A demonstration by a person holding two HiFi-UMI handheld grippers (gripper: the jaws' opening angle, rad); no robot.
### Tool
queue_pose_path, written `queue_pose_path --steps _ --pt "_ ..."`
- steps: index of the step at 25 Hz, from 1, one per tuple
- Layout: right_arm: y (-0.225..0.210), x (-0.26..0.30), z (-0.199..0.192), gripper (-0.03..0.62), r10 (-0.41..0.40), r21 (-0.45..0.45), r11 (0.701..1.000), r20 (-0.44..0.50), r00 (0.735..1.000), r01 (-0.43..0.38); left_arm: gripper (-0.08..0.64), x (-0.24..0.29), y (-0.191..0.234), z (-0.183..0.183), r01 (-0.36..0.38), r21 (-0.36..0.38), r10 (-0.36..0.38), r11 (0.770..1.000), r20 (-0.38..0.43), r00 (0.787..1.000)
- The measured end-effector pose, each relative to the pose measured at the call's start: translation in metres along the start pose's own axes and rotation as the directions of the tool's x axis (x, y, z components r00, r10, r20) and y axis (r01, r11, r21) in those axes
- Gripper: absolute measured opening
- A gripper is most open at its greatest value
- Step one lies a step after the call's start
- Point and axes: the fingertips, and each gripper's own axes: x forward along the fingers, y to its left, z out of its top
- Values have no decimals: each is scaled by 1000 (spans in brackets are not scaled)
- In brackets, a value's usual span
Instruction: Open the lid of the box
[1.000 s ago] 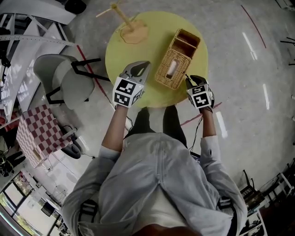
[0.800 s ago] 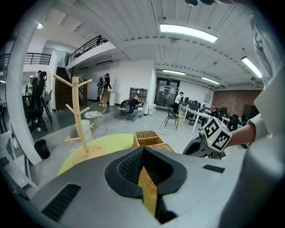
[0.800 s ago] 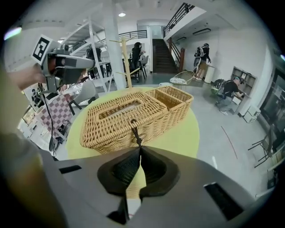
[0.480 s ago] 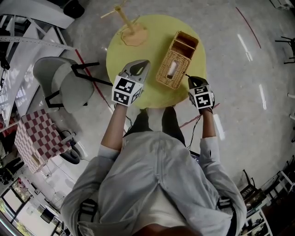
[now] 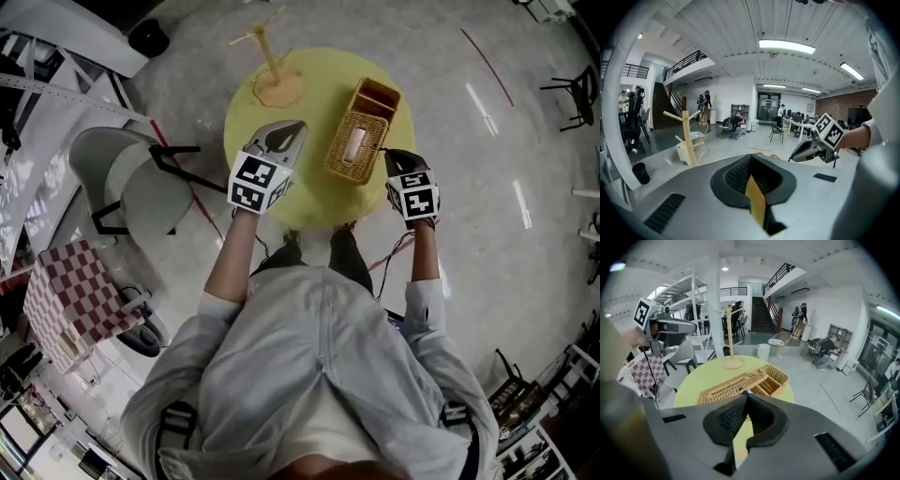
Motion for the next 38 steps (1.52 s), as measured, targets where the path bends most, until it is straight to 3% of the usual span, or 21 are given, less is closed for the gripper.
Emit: queue_pose_path --steps 12,21,30,38 --pt "31 3 58 23 -49 21 999 92 995 47 29 -54 35 -2 -53 11 52 999 48 997" --pt "65 30 110 23 -14 52 999 169 985 5 29 -85 73 -23 -103 -20 104 994 40 994" --pt "110 84 145 23 59 -5 998 136 989 -59 29 -93 111 -35 -107 -51 108 993 16 994" --pt "144 156 131 23 128 -68 990 17 992 -126 29 -89 143 -65 -126 -85 123 988 -40 992"
